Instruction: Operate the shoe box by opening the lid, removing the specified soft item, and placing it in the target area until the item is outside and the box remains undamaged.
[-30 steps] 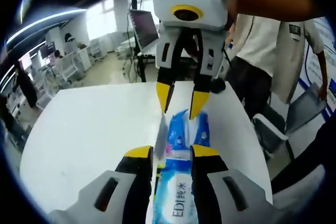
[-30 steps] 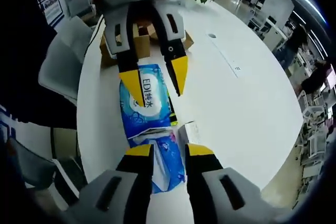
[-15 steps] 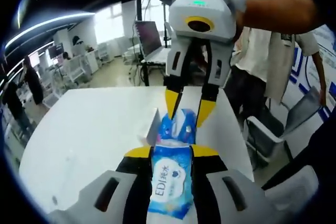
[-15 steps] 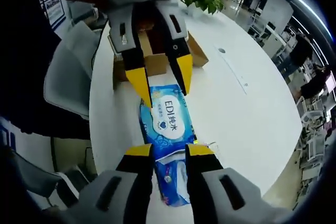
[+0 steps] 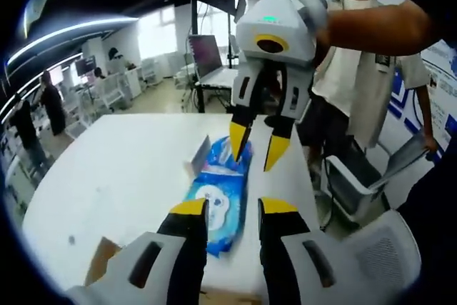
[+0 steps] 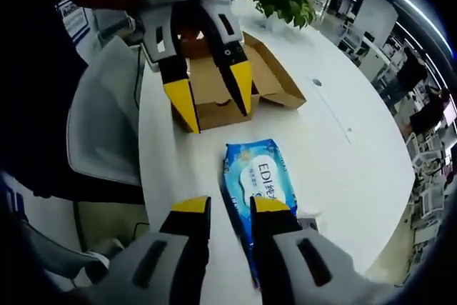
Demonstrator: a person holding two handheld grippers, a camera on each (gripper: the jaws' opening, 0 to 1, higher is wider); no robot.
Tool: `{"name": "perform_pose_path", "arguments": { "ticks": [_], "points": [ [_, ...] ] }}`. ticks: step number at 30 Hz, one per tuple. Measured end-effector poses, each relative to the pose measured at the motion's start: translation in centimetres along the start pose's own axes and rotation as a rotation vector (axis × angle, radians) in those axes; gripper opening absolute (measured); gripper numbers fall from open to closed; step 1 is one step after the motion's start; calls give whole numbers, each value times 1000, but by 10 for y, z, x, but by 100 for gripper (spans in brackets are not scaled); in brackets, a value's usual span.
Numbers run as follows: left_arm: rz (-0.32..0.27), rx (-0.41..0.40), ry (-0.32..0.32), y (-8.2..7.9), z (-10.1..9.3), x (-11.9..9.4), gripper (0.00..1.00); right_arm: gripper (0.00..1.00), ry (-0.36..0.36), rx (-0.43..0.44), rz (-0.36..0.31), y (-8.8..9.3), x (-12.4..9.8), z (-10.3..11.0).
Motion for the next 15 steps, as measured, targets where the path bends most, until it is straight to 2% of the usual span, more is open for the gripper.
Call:
{"name": "perform_pose_path", "arguments": {
  "ticks": [6, 15],
  "points": [
    [1, -21, -1, 22, -8, -25, 25, 18, -1, 2, 1, -19, 9, 20],
    [-17, -22, -21, 36, -12, -65, 25, 18, 6, -7, -14, -50, 15, 39]
  ]
}}
Point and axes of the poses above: the point that each gripper's makers call its tool centre point, and the gripper's own axes: x roughly forward along the fingers, z roughly to its left, y roughly out of its underside, the point moved 1 cm from there along -x, roughly backward along the fingers, and after that the axes turned 1 degree about -y, right-handed, at the moved point
